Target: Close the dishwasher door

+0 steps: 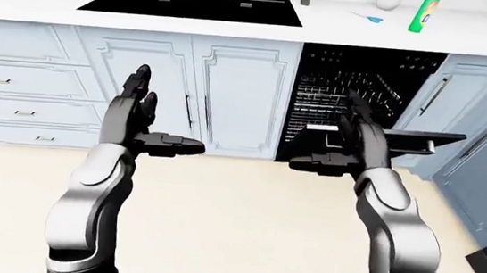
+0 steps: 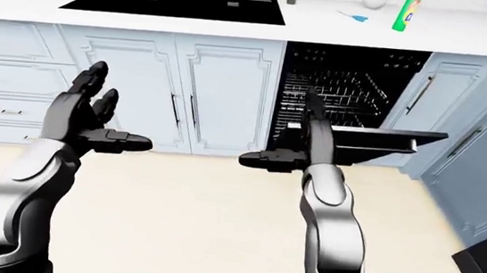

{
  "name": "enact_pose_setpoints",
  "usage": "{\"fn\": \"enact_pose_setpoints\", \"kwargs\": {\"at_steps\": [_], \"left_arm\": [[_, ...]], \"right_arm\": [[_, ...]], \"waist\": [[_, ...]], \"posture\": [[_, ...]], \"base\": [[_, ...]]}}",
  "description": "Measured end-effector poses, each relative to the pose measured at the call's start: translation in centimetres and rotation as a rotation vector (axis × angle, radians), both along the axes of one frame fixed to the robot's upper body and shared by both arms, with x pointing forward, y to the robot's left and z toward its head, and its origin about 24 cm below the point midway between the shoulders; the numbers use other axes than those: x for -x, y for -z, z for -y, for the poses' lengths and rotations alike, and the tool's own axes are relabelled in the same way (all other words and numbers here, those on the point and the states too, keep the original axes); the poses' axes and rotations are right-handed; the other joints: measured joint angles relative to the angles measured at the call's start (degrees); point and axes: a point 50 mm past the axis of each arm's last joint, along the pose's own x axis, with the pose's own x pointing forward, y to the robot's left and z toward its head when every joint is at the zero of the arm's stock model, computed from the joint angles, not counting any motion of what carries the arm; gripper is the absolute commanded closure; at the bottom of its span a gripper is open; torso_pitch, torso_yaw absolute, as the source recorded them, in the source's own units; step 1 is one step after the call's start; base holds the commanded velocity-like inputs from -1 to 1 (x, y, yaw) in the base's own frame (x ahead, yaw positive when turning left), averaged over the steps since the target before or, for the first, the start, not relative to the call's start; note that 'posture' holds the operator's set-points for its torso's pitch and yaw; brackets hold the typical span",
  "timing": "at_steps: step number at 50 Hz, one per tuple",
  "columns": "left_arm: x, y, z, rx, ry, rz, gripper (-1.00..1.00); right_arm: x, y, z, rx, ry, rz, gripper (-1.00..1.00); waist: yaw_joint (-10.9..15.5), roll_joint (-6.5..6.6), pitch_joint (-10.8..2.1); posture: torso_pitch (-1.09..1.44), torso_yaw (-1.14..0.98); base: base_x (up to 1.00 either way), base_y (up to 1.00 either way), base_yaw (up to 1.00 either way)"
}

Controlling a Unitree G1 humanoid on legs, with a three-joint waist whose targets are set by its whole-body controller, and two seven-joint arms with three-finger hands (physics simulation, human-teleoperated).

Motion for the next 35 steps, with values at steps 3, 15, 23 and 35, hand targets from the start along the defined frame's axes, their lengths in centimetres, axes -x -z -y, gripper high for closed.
{"fn": "enact_pose_setpoints", "kwargs": {"at_steps": [3, 15, 23, 35], "left_arm": [[-0.4, -0.8, -0.1, -0.004, 0.008, -0.001, -1.00], [-0.4, -1.0, -0.7, 0.001, -0.022, -0.015, -1.00], [-0.5, -0.7, -0.3, 0.006, -0.012, -0.005, -1.00], [-0.4, -0.7, -0.2, 0.001, -0.001, 0.009, -1.00]], "right_arm": [[-0.1, -1.1, -0.3, 0.006, -0.009, 0.004, -1.00], [-0.6, -1.7, -0.8, 0.032, -0.019, -0.015, -1.00], [-0.4, -1.4, 0.2, 0.032, 0.012, -0.008, -1.00], [-0.3, -1.4, 0.3, 0.035, 0.024, -0.006, -1.00]], "waist": [[0.06, 0.13, 0.26], [-0.07, 0.32, 0.06], [-2.11, -1.46, 0.25], [-1.26, 5.76, 0.99]], "posture": [[0.00, 0.00], [0.00, 0.00], [0.00, 0.00], [0.00, 0.00]], "base": [[0.00, 0.00, 0.00], [0.00, 0.00, -0.16], [0.00, 0.00, -1.00], [0.00, 0.00, -1.00]]}}
